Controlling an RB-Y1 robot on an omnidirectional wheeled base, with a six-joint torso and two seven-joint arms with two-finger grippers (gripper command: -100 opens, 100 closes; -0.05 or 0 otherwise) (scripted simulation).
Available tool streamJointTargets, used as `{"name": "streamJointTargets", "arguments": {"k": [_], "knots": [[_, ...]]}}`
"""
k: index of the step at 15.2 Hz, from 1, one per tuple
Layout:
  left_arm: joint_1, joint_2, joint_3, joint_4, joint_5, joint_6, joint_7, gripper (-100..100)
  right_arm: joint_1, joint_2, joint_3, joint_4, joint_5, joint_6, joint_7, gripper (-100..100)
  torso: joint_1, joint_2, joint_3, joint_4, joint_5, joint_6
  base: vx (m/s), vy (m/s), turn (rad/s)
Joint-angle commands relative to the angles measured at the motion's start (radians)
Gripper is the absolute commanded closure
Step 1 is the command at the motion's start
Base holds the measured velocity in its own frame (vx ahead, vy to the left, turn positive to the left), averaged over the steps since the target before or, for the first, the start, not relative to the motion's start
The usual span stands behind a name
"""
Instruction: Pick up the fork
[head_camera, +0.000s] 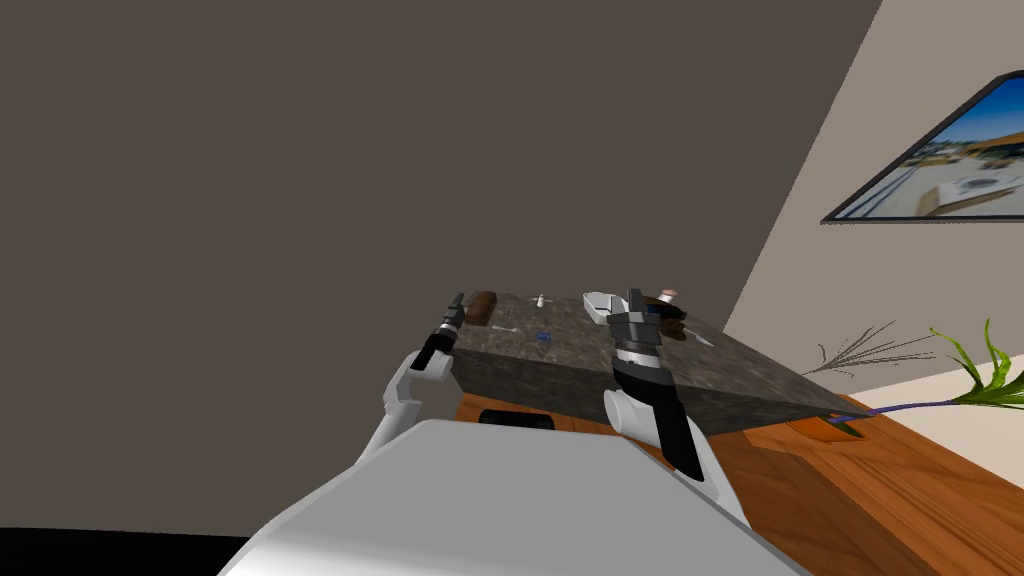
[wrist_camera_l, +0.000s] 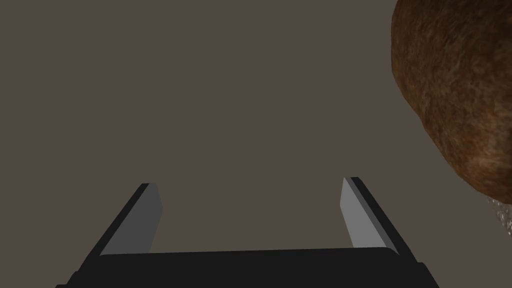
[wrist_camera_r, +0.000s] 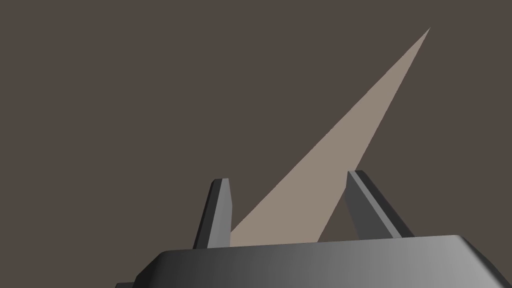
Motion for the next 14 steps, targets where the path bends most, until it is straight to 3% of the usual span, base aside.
{"name": "streamJointTargets", "arguments": {"k": [1, 3, 4, 6, 7, 9, 10, 12, 13, 14], "knots": [[-0.040, 0.005, 0.002, 0.040, 0.003, 0.050, -0.012, -100, 0.000, 0.000, 0.000, 0.000, 0.000, 0.000, 0.000, 0, 0.000, 0.000, 0.000, 0.000, 0.000, 0.000, -0.009, -0.049, 0.002], [-0.040, 0.005, 0.002, 0.040, 0.003, 0.074, -0.012, -100, 0.000, 0.000, 0.000, 0.000, 0.000, 0.000, 0.000, 0, -0.001, 0.000, 0.000, 0.000, 0.000, 0.000, -0.011, -0.051, 0.002], [-0.076, 0.011, 0.005, 0.075, 0.009, 0.107, -0.021, -100, 0.000, 0.000, 0.000, 0.000, 0.000, 0.000, 0.000, 0, -0.001, 0.000, 0.000, 0.000, 0.000, 0.000, -0.014, -0.049, 0.002], [-0.076, 0.011, 0.005, 0.075, 0.009, 0.133, -0.021, -100, 0.000, 0.000, 0.000, 0.000, 0.000, 0.000, 0.000, 0, -0.001, 0.000, 0.000, 0.000, 0.000, 0.000, -0.015, -0.047, 0.002], [-0.112, 0.016, 0.008, 0.111, 0.014, 0.160, -0.031, -100, 0.000, 0.000, 0.000, 0.000, 0.000, 0.000, 0.000, 0, 0.000, 0.000, 0.000, 0.000, 0.000, 0.000, -0.013, -0.048, 0.002], [-0.112, 0.016, 0.008, 0.111, 0.014, 0.194, -0.031, -100, 0.000, 0.000, 0.000, 0.000, 0.000, 0.000, 0.000, 0, -0.001, 0.000, 0.000, 0.000, 0.000, 0.000, -0.013, -0.052, 0.002], [-0.149, 0.020, 0.011, 0.147, 0.019, 0.219, -0.040, -100, 0.000, 0.000, 0.000, 0.000, 0.000, 0.000, 0.000, 0, -0.001, 0.000, 0.000, 0.000, 0.000, 0.000, -0.007, -0.052, 0.001], [-0.149, 0.020, 0.011, 0.147, 0.019, 0.255, -0.040, -100, 0.000, 0.000, 0.000, 0.000, 0.000, 0.000, 0.000, 0, -0.001, 0.000, 0.000, 0.000, 0.000, 0.000, -0.005, -0.046, 0.001], [-0.186, 0.023, 0.015, 0.184, 0.024, 0.279, -0.049, -100, 0.000, 0.000, 0.000, 0.000, 0.000, 0.000, 0.000, 0, 0.000, -0.001, 0.000, 0.000, 0.000, 0.000, -0.013, -0.050, 0.002], [-0.186, 0.023, 0.015, 0.184, 0.024, 0.303, -0.049, -100, 0.000, 0.000, 0.000, 0.000, 0.000, 0.000, 0.000, 0, -0.001, 0.000, 0.000, 0.000, 0.000, 0.000, -0.015, -0.058, 0.001]]}}
